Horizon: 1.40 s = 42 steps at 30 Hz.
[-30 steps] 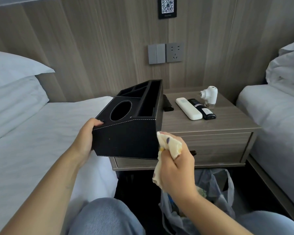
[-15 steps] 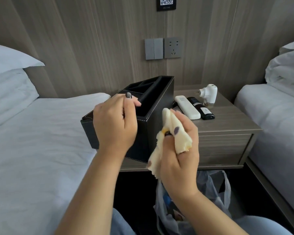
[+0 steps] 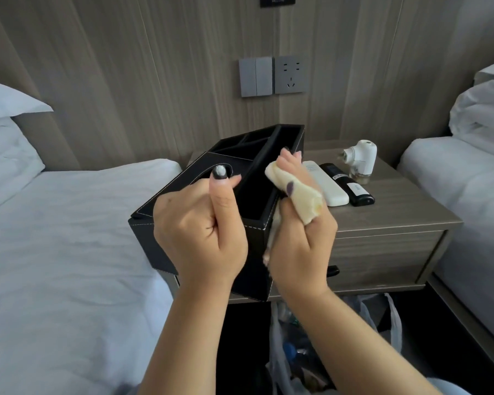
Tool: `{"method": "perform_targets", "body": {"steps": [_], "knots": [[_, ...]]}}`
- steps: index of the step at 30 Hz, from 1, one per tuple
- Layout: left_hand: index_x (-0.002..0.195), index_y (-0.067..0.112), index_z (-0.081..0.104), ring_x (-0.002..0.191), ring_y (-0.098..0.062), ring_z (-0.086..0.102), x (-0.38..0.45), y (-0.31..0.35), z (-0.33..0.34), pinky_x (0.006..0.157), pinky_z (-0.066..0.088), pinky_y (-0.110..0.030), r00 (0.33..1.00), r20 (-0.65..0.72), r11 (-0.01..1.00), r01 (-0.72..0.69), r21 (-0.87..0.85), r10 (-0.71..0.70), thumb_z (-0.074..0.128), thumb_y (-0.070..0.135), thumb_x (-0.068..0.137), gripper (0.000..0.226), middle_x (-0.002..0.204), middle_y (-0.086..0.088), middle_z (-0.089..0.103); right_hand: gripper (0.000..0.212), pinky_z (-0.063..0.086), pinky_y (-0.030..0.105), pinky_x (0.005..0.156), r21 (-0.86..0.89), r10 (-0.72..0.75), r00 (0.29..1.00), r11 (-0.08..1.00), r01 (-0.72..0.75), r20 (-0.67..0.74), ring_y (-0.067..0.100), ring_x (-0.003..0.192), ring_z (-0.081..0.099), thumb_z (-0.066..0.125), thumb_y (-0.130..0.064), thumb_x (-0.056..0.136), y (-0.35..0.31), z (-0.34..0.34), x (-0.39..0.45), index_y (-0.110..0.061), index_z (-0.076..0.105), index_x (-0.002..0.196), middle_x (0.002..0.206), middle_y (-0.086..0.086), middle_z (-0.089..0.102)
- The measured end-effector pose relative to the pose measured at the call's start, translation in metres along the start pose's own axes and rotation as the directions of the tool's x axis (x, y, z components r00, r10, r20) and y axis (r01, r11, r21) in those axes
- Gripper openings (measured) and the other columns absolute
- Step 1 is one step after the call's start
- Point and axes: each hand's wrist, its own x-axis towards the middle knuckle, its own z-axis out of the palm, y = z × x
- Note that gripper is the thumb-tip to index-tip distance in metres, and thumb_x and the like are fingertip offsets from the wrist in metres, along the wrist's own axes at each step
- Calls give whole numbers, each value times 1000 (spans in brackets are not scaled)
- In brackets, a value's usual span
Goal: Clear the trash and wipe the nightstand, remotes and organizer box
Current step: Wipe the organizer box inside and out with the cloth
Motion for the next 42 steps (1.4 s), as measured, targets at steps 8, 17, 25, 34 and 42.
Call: {"method": "perform_targets", "body": {"steps": [8, 17, 25, 34, 42], "knots": [[56, -1, 67, 40, -29, 53, 1, -6, -2, 46, 37, -45, 1000, 0, 997, 13, -70, -13, 35, 19, 105, 61, 42, -8, 53, 41, 49, 34, 97, -35, 247, 960, 967, -254, -134, 7, 99, 62, 41, -10, 82, 13, 5, 52, -24, 67, 111, 100, -5, 67], [53, 1, 63, 40, -29, 56, 2, -8, -2, 46, 39, -44, 1000, -12, 996, 14, -88, -15, 36, 16, 103, 60, 42, -7, 54, 18, 44, 21, 56, 59, 425, 876, 904, -423, -228, 9, 55, 52, 59, -6, 88, 52, -3, 130, -18, 72, 90, 69, -1, 59], [43, 3, 54, 48, -31, 64, 3, -7, -2, 48, 42, -45, 1000, -8, 999, 5, -40, -5, 35, 4, 95, 55, 46, 8, 48, 29, 27, 11, 33, -44, 588, 745, 775, -630, -315, 10, 39, 41, 37, 4, 87, 75, -15, 104, -14, 44, 65, 49, -2, 46], [41, 4, 51, 40, -28, 55, 4, -4, 1, 44, 37, -43, 999, -17, 1000, 31, 0, -31, 36, 0, 90, 51, 47, 0, 59, 33, 31, 21, 39, -74, 662, 704, 713, -697, -255, 17, 32, 39, 40, -11, 88, 53, -6, 55, -16, 45, 56, 33, -11, 39], [51, 4, 66, 40, -30, 54, 6, -3, 0, 43, 36, -44, 998, -23, 997, 57, 61, -55, 36, 1, 90, 50, 45, -7, 59, 27, 40, 24, 45, 44, 651, 737, 754, -655, -183, 18, 42, 44, 37, -10, 93, -21, 6, -34, -16, 48, 70, 47, 2, 46]]}}
